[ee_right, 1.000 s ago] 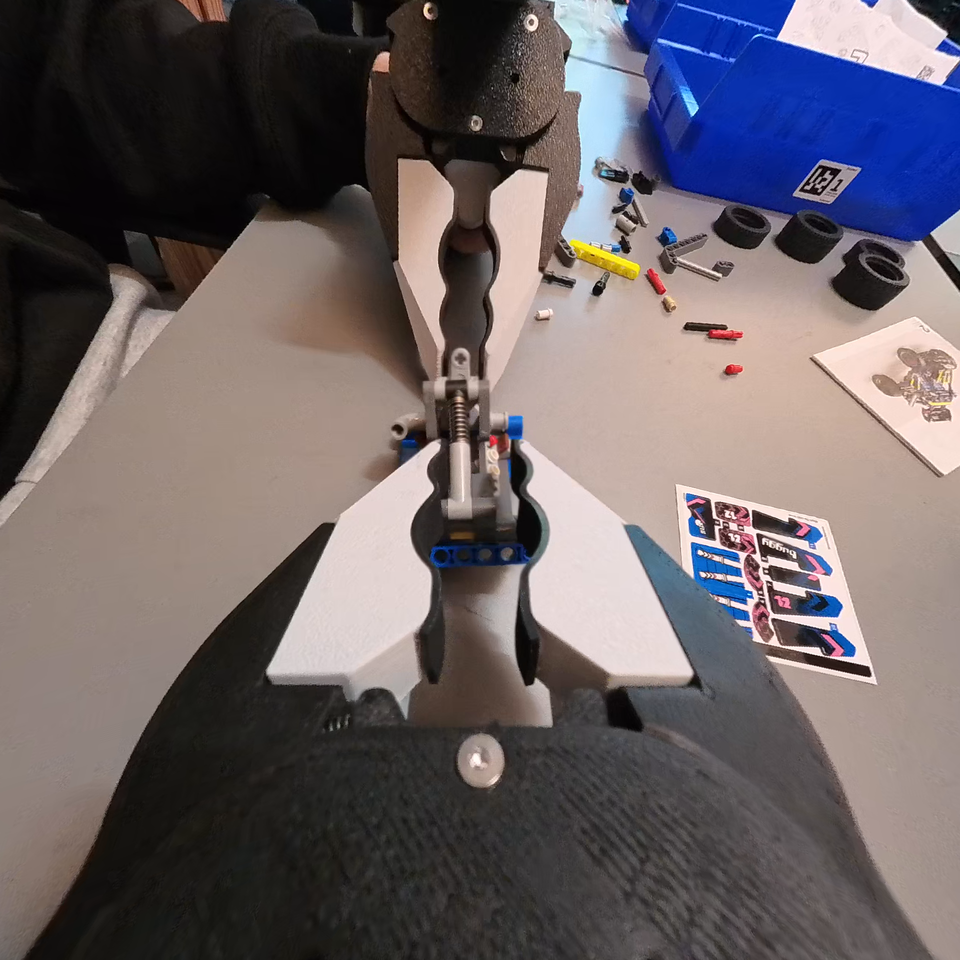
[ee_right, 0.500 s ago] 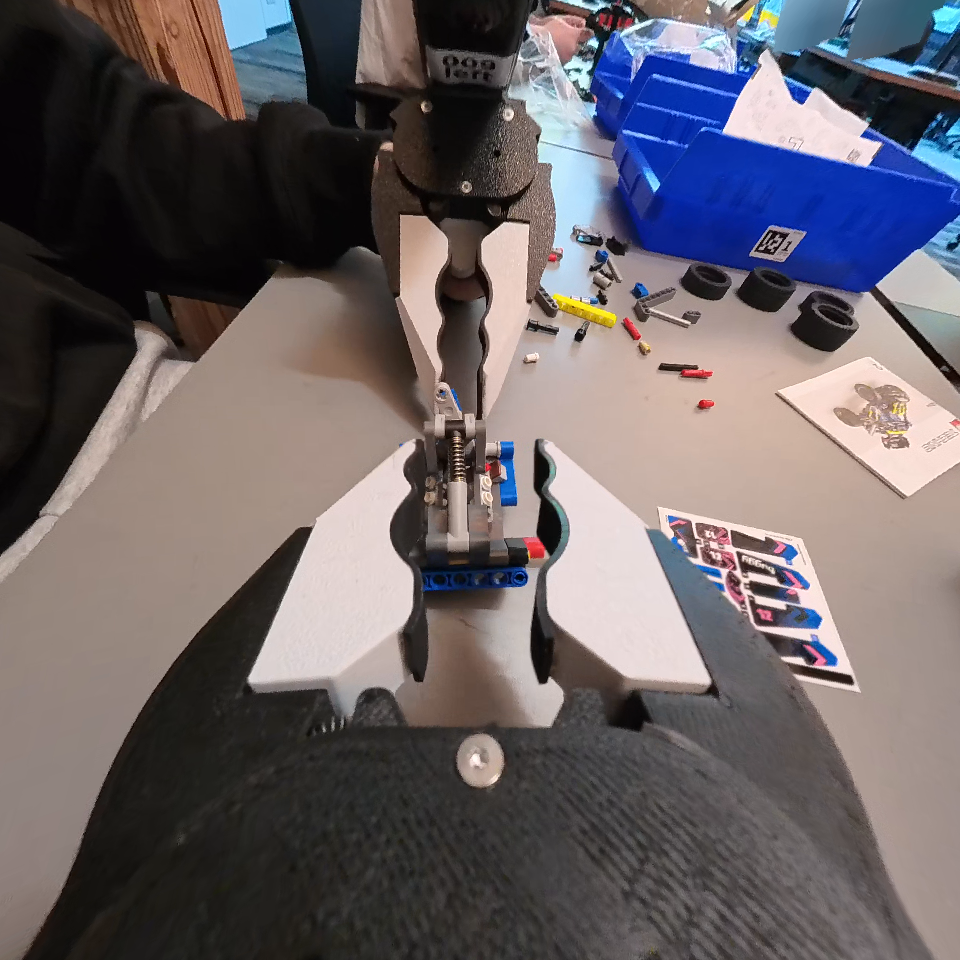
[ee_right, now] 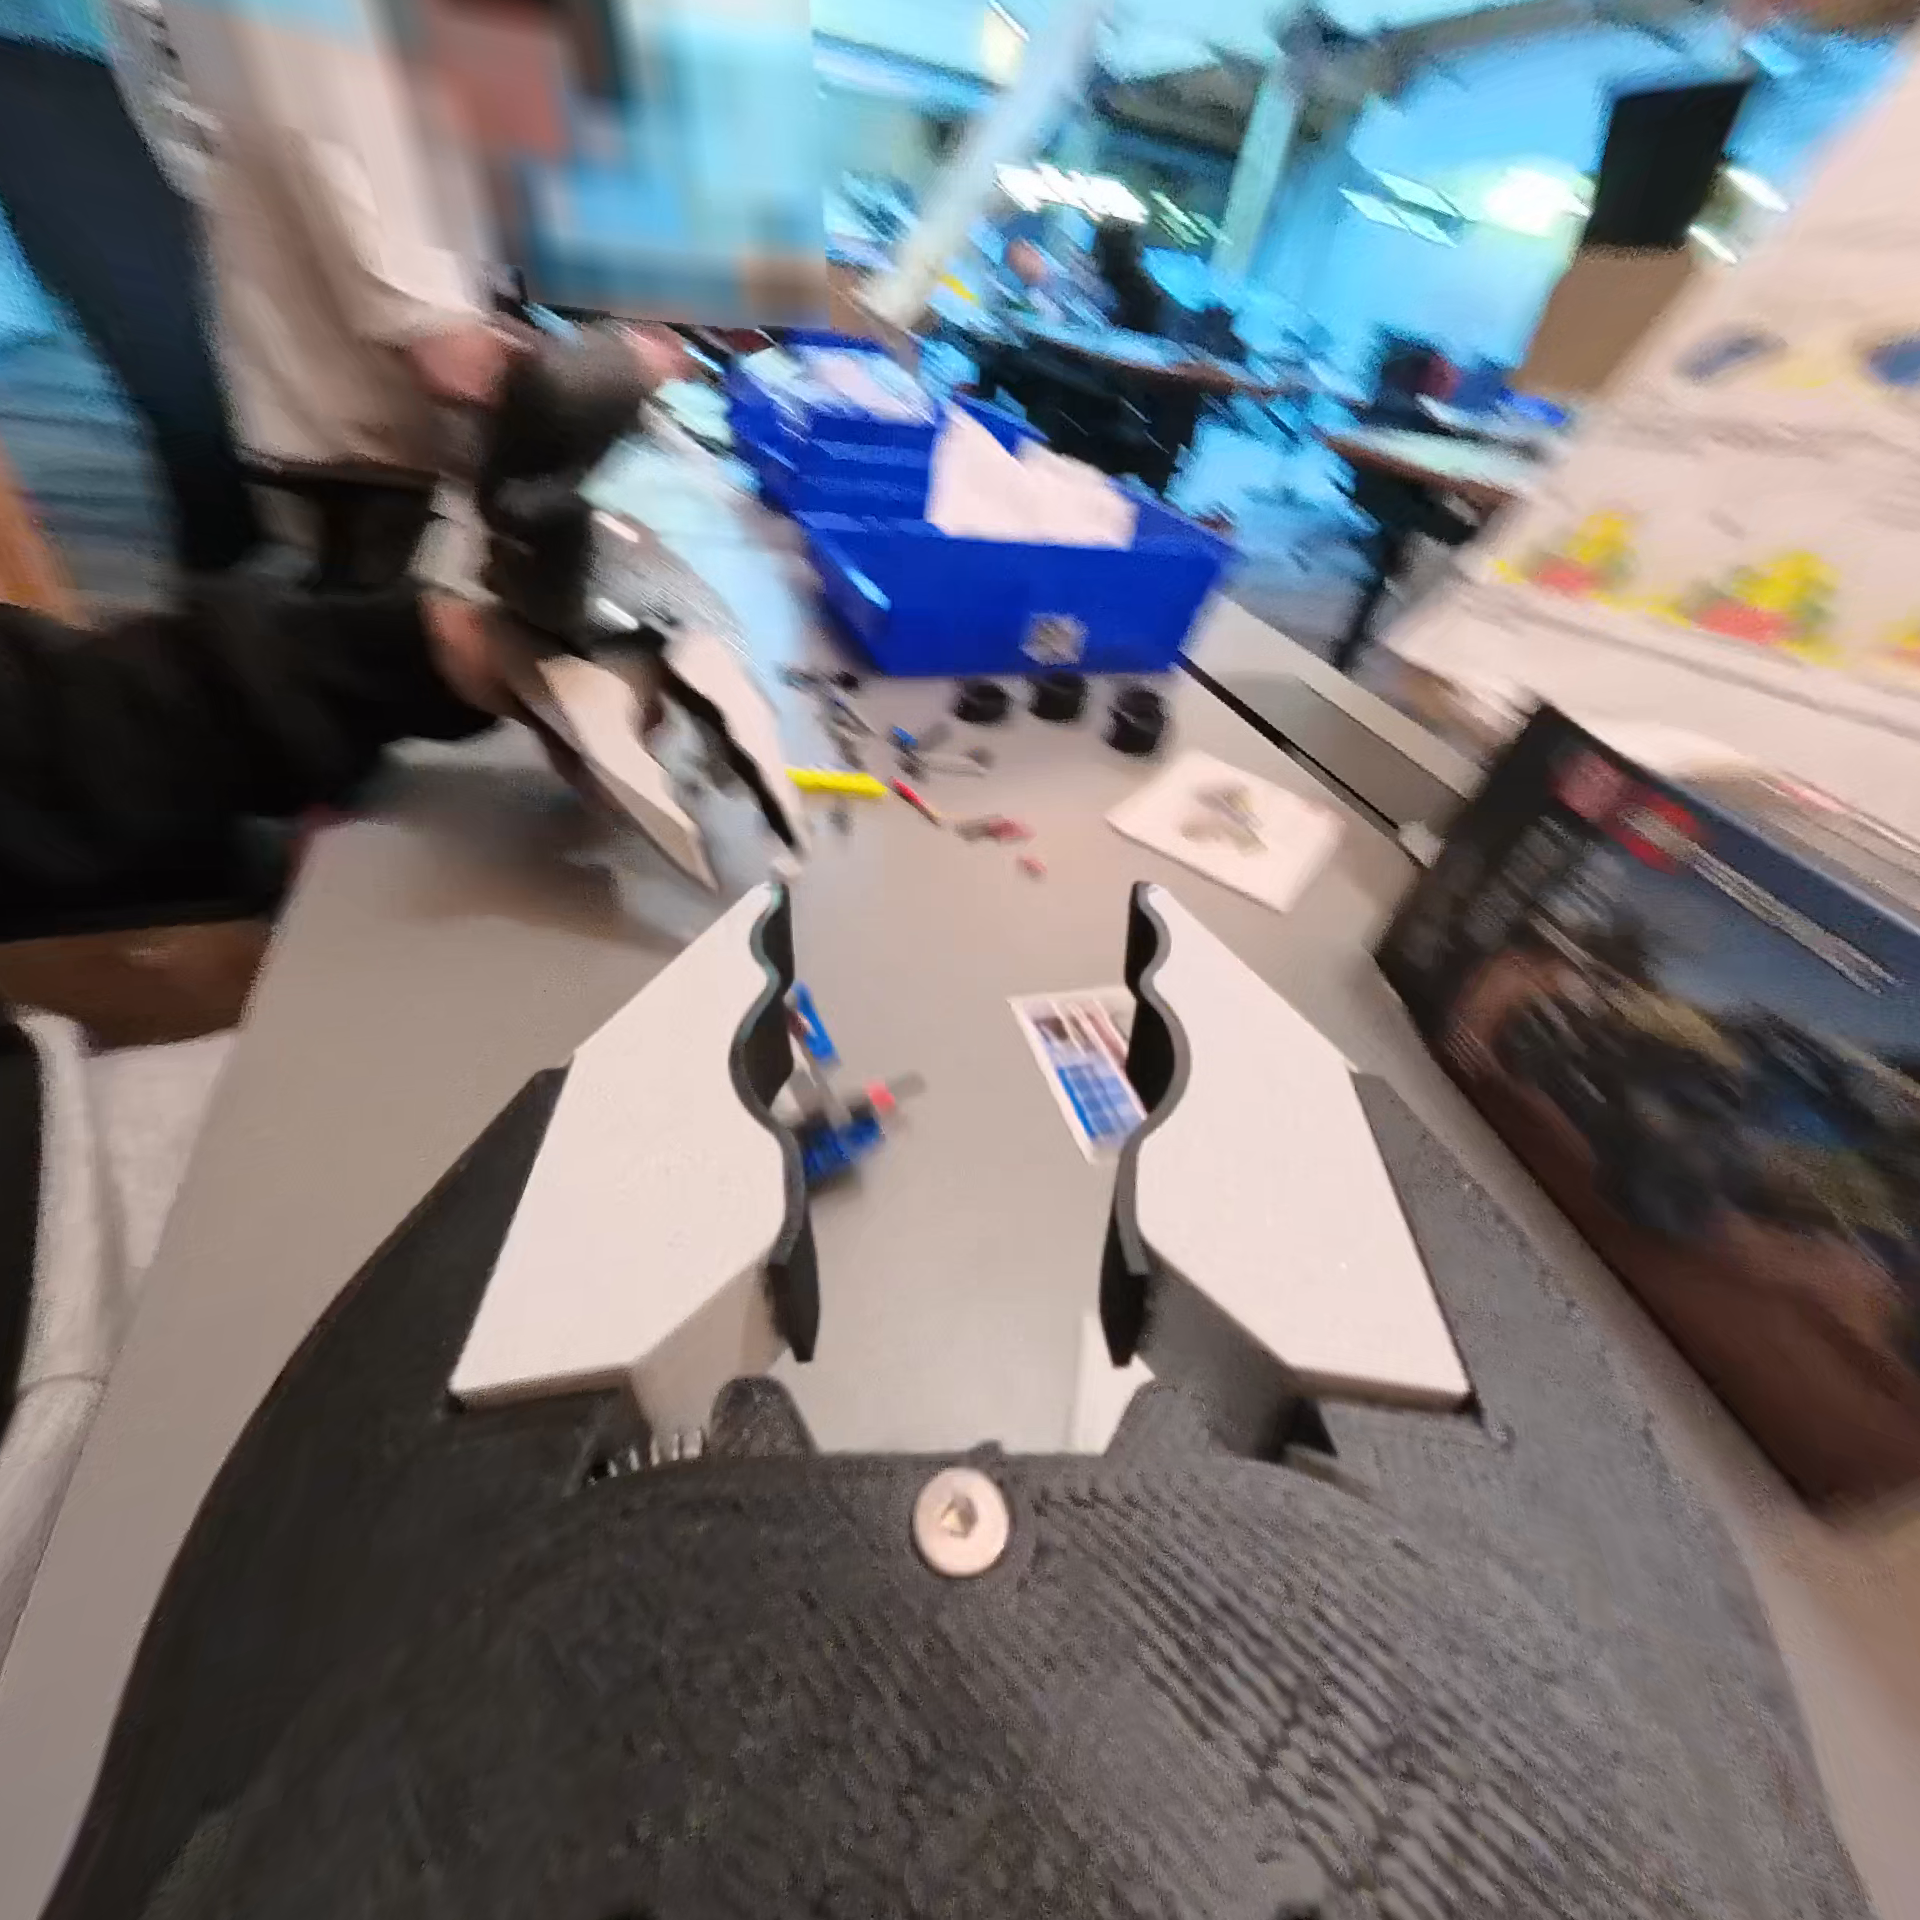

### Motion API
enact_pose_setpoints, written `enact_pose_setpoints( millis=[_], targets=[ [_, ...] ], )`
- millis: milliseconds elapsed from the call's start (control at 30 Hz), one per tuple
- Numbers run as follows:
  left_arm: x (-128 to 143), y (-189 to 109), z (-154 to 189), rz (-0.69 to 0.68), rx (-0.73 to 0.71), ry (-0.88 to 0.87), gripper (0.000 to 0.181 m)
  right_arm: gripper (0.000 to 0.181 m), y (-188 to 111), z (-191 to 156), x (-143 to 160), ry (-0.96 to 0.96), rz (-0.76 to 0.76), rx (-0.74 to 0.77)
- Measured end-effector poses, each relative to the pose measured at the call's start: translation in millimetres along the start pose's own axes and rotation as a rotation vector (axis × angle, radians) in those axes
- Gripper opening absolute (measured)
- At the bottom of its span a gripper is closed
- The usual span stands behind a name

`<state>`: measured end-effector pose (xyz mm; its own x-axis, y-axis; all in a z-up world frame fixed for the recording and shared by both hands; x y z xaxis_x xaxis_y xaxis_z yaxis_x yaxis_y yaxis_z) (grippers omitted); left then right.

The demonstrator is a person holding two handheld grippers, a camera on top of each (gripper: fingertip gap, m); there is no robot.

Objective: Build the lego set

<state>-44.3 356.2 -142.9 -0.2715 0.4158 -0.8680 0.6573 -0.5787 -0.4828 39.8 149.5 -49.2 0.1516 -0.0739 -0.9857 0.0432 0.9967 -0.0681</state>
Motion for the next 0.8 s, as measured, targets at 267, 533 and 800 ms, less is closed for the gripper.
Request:
enact_pose_setpoints(
  millis=[267, 533, 800],
  targets=[
    [-83.1, 48.7, 68.3, -0.109, 0.048, 0.282, 0.040, 0.051, -186.2, 33.6, 65.6, 0.251, -0.391, 0.547],
    [-156.0, 194.6, 178.1, -0.127, 0.409, 0.554, 0.045, 0.037, -251.9, 48.7, 106.3, 0.274, -0.618, 0.709],
    [-159.2, 269.2, 180.1, -0.297, 0.482, 0.572, 0.037, 0.028, -279.0, 46.5, 130.9, 0.318, -0.653, 0.692]
  ],
)
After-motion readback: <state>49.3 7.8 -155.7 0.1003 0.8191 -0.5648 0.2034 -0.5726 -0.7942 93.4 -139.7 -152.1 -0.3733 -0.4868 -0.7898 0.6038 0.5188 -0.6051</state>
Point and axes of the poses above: each gripper's, where its closed fingertips meet, y out along the fingers, x out of its underside, z = x × y across the jaws, the point moved 4 cm from there along -y, back along the fingers, and after that the axes turned 4 degrees about z, right-handed, at the moved point
